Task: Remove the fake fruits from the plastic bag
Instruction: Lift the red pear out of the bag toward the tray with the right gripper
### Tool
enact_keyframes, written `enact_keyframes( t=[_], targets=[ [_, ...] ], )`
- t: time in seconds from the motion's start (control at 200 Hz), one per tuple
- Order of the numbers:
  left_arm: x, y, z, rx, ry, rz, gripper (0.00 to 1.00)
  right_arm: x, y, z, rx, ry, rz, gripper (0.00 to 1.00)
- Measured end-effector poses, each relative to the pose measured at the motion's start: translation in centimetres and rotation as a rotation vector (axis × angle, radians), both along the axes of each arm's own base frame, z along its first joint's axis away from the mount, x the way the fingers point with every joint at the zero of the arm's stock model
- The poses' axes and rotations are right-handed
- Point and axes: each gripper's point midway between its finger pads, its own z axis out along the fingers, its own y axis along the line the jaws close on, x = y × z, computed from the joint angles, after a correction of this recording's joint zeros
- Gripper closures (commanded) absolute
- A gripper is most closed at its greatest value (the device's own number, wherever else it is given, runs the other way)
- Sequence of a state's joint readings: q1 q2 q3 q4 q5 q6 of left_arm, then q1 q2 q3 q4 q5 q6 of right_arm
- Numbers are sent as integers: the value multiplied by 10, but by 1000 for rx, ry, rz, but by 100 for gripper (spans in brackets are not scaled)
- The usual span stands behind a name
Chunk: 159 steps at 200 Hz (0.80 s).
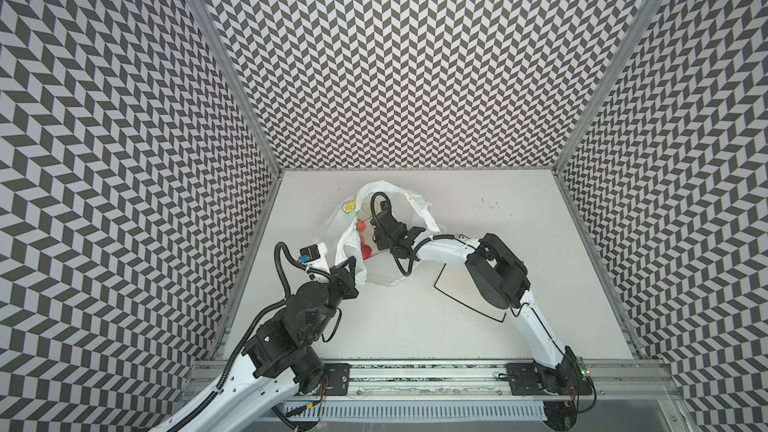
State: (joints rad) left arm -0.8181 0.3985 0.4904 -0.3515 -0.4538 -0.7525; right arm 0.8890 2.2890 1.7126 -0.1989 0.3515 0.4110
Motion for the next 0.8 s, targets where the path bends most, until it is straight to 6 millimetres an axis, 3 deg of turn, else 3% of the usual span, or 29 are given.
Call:
enact_keyframes(
  t=[0.21, 0.34, 0.601, 0.696, 0.796],
  targets=[
    [2, -3, 2, -9, -7, -3, 100, -41, 23, 69, 166, -34, 135, 49],
    [3, -4, 4, -15, -12, -3, 100, -72, 26, 89, 230, -23, 219, 49],
    [3, -4, 4, -21, -13, -2, 100, -132, -6, 93, 242, 25, 310, 49],
    [4, -5, 5, -24, -17, -2, 100, -155, -22, 109, 262, 10, 341, 49],
    [4, -5, 5, -26, -18, -2, 100, -178, -37, 140, 309, -30, 381, 49]
  ],
)
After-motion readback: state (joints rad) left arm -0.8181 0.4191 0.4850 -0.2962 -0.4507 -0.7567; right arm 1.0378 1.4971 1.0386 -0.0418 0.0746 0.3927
